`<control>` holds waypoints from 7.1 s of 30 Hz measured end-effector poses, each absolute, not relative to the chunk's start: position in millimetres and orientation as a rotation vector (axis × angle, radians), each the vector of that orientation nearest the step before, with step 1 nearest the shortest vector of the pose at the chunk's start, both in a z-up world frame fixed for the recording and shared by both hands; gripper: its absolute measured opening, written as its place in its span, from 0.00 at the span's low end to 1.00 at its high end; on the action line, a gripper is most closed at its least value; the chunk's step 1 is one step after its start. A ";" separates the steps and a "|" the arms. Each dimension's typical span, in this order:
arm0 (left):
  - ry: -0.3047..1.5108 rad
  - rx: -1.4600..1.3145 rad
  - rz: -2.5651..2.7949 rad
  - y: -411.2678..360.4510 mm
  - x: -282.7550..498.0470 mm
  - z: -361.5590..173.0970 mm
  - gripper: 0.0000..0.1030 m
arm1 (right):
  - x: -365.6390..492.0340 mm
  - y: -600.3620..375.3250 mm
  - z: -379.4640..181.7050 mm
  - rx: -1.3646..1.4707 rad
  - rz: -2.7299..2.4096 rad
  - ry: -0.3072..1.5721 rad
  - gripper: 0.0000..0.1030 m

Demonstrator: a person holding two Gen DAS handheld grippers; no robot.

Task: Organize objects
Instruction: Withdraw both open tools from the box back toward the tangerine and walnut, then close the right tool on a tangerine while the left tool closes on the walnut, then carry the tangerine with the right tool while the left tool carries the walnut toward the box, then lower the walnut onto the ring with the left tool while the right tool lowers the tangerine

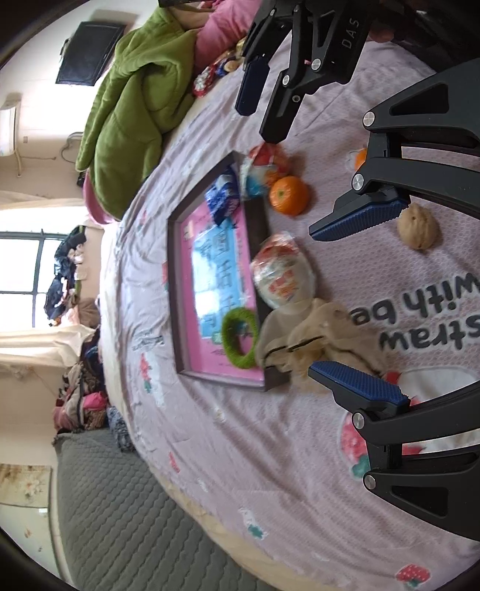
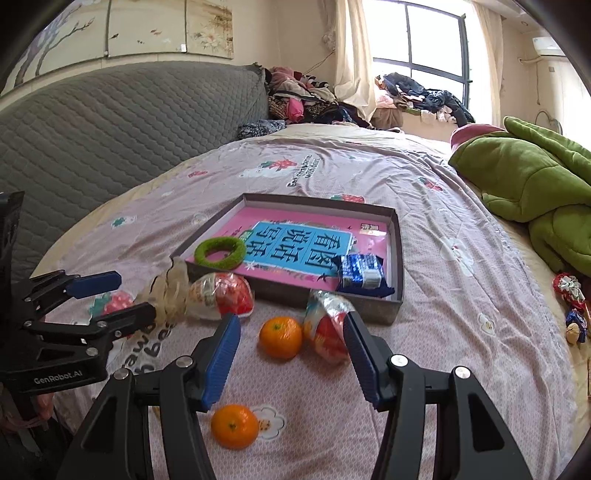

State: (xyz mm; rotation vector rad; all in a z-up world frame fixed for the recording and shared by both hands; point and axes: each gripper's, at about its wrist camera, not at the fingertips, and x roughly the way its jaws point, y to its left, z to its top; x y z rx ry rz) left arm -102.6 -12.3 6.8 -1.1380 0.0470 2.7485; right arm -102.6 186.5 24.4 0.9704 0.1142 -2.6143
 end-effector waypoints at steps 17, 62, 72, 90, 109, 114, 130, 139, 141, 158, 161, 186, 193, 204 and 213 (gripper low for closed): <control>0.097 -1.250 2.628 7.5 -77.6 -23.6 0.67 | -78.2 175.4 -7.1 1.086 -2.496 0.188 0.56; 0.090 -1.342 2.558 12.1 -82.3 -59.8 0.59 | -70.0 164.0 -47.5 1.136 -2.362 0.260 0.47; 0.080 -1.327 2.530 12.1 -86.6 -62.5 0.34 | -74.6 158.9 -49.3 1.108 -2.324 0.273 0.38; 0.034 -1.294 2.510 5.9 -87.8 -60.5 0.34 | -79.4 176.5 -51.1 1.143 -2.339 0.123 0.38; 0.046 -1.234 2.552 3.8 -80.0 -46.1 0.34 | -84.9 191.3 -46.4 1.145 -2.386 0.043 0.38; 0.040 -1.213 2.569 3.3 -78.0 -39.7 0.34 | -84.9 195.2 -42.1 1.134 -2.407 0.007 0.38; 0.070 -1.117 2.616 12.6 -95.9 -11.8 0.34 | -85.2 186.1 -15.5 1.030 -2.418 0.002 0.38; 0.086 -1.060 2.660 4.9 -115.5 11.3 0.34 | -103.1 186.7 12.0 0.958 -2.446 -0.003 0.38; 0.076 -1.044 2.668 3.0 -121.5 17.9 0.34 | -106.0 186.9 19.3 0.937 -2.452 0.003 0.38; 0.085 -0.937 2.701 0.3 -158.2 48.9 0.34 | -137.7 192.0 47.1 0.873 -2.492 -0.010 0.38; 0.085 -0.924 2.709 -2.1 -161.1 52.0 0.34 | -142.8 193.3 55.5 0.848 -2.512 -0.007 0.38; 0.038 -0.812 2.773 -29.0 -196.9 73.6 0.34 | -176.2 180.6 89.8 0.685 -2.565 -0.008 0.38; 0.007 -0.818 2.804 -45.6 -212.2 74.2 0.34 | -182.8 182.8 97.0 0.619 -2.587 -0.030 0.38; -0.035 -0.840 2.813 -60.4 -233.0 60.6 0.34 | -202.0 179.6 82.9 0.664 -2.586 -0.022 0.38; -0.002 -0.909 2.799 -54.5 -246.5 36.8 0.34 | -219.3 174.6 58.1 0.757 -2.573 -0.001 0.38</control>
